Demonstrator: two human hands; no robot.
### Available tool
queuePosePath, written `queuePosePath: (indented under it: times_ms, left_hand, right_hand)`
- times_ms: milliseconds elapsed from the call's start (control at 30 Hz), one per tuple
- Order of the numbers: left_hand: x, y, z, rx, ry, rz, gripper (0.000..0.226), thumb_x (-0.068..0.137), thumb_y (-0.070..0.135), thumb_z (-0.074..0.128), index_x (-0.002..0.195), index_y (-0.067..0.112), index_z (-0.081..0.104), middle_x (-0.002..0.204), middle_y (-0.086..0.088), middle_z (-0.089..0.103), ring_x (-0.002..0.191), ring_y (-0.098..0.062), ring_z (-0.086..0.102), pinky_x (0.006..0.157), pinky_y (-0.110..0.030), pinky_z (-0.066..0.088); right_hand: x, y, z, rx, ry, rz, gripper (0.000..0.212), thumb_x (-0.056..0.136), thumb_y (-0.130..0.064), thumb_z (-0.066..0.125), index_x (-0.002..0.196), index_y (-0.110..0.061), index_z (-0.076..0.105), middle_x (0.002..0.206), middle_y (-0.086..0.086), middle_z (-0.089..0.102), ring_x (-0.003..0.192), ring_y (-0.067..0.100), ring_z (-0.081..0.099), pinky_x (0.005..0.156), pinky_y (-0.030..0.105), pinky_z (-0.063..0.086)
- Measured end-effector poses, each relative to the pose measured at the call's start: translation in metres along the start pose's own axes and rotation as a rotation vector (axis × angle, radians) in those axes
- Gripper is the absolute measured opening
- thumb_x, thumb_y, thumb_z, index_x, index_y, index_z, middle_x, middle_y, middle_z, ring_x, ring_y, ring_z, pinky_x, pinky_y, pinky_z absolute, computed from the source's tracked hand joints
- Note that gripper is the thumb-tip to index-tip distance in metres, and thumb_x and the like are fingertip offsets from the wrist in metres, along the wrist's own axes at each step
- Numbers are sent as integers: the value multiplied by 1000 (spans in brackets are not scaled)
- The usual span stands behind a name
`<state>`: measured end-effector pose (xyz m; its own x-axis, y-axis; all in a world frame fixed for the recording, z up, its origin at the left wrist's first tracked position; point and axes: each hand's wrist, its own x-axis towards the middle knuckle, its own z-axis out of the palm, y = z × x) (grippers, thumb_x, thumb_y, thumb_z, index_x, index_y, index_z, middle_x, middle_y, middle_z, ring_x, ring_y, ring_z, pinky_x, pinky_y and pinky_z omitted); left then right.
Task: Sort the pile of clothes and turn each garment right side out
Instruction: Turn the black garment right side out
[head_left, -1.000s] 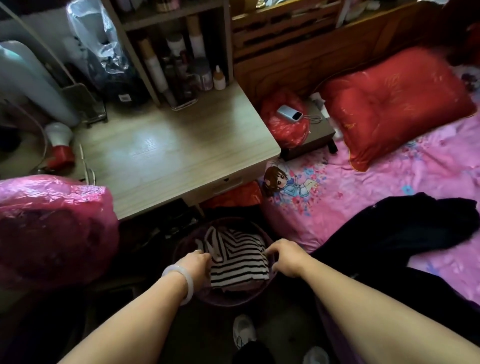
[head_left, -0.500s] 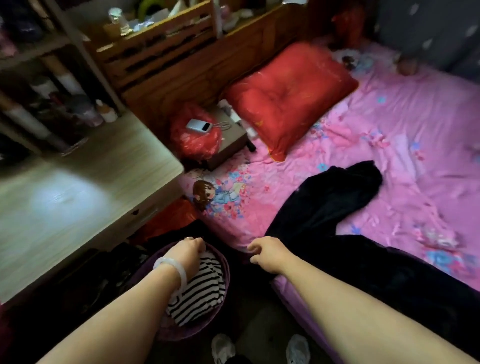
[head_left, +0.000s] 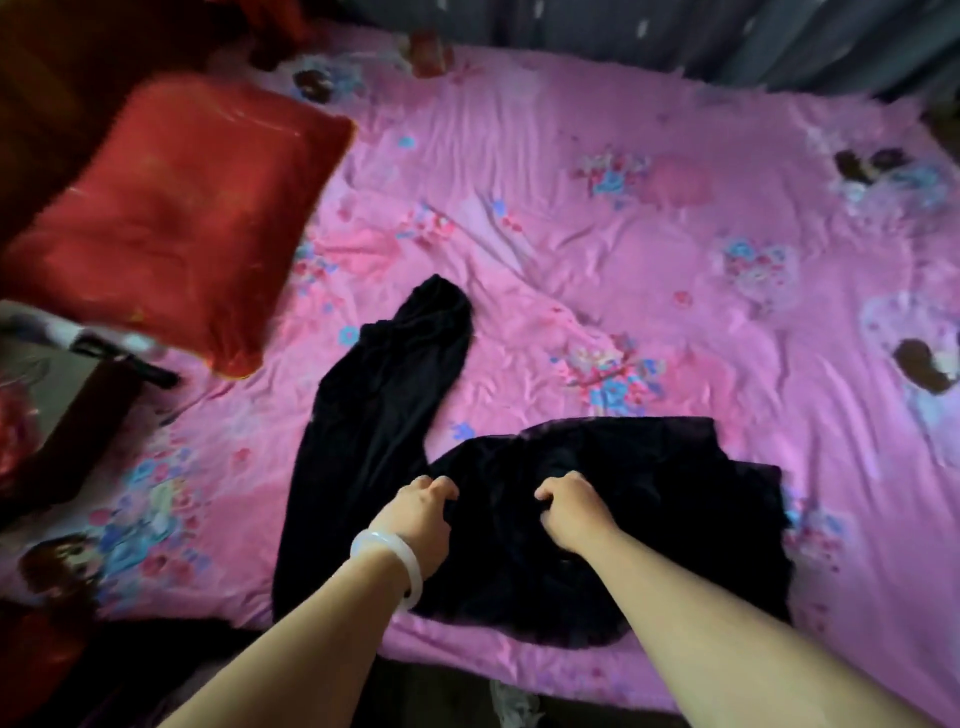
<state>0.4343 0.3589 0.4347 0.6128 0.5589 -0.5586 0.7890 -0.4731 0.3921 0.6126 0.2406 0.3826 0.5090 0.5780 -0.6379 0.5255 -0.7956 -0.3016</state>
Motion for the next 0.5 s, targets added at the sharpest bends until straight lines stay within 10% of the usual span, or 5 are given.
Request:
queuePosePath:
  times_ms: [300, 500]
  left_hand:
    - [52, 63, 59, 22, -147, 33, 49, 88, 15, 55, 135, 25, 43, 131, 2, 46, 120, -20, 50, 97, -31, 44]
    - [58, 49, 71, -13, -141, -36, 48, 88, 17, 58, 133, 25, 46, 130, 2, 47, 115, -17, 54, 93, -24, 45]
  right_hand:
    - [35, 111, 19, -350, -266, 107, 118, 67, -31, 81, 151, -38, -2, 162, -1, -5, 148, 30, -9, 115, 58, 8]
    - [54, 106, 48, -385, -38, -55, 30, 90, -18, 50, 119, -27, 56, 158, 3, 24, 150, 24, 2, 117, 54, -4]
